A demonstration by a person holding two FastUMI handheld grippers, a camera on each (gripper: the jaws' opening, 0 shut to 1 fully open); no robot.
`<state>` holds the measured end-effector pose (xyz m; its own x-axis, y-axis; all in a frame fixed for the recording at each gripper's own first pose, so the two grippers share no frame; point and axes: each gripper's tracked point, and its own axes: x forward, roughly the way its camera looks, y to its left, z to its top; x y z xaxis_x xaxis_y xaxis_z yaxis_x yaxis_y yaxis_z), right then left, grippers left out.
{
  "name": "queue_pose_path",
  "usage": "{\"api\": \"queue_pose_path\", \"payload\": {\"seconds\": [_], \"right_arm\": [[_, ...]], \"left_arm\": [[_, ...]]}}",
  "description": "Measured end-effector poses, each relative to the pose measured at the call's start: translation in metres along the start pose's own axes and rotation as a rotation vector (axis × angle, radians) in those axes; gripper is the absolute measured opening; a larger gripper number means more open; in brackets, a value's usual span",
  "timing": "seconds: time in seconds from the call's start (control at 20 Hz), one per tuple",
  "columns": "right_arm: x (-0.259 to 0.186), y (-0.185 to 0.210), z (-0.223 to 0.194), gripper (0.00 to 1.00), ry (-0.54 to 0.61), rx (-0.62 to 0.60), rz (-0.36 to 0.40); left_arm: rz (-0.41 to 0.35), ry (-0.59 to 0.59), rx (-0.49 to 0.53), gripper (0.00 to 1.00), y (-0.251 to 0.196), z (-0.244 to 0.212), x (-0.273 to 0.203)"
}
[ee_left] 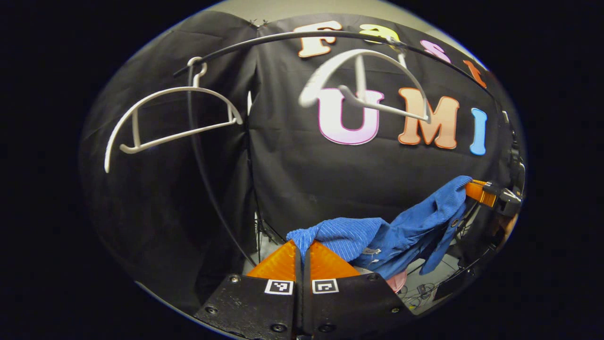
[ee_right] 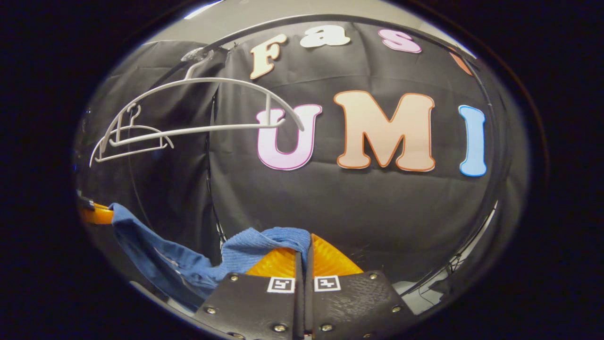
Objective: Grasp the clothes on the hanger with both hands and then place them into the laundry hamper below.
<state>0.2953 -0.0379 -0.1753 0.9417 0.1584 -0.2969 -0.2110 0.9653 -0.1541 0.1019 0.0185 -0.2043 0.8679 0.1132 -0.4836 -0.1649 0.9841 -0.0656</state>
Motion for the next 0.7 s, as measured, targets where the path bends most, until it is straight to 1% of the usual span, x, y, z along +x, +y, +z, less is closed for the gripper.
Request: {"api": "queue_pose_path", "payload": {"seconds": [0.1, 0.2, 0.3, 0.45, 0.6, 0.65, 0.7], "right_arm": [[-0.003, 0.003, -0.002, 0.01, 0.012, 0.023, -0.013], [-0.010, 0.011, -0.001, 0.01, 0.004, 0.044, -0.020], [-0.013, 0.014, -0.004, 0.01, 0.025, 0.041, -0.028], [-0.016, 0.016, -0.001, 0.01, 0.052, 0.070, -0.049], [-0.020, 0.010, 0.017, 0.01, 0.045, 0.108, -0.086], [-0.023, 0.007, 0.024, 0.05, 0.036, 0.116, -0.097], [-0.026, 0.004, 0.032, 0.01, 0.022, 0.118, -0.110]], "left_arm": [[-0.020, 0.001, 0.025, 0.00, -0.014, 0.003, 0.011], [-0.055, -0.038, 0.048, 0.01, -0.035, 0.007, 0.016], [-0.088, -0.056, 0.095, 0.00, -0.055, 0.011, 0.027], [-0.184, -0.051, 0.078, 0.01, -0.091, 0.019, 0.038], [-0.258, -0.063, 0.077, 0.01, -0.120, 0.037, 0.048], [-0.287, -0.076, 0.079, 0.01, -0.131, 0.046, 0.051], [-0.309, -0.093, 0.082, 0.01, -0.141, 0.056, 0.049]]}}
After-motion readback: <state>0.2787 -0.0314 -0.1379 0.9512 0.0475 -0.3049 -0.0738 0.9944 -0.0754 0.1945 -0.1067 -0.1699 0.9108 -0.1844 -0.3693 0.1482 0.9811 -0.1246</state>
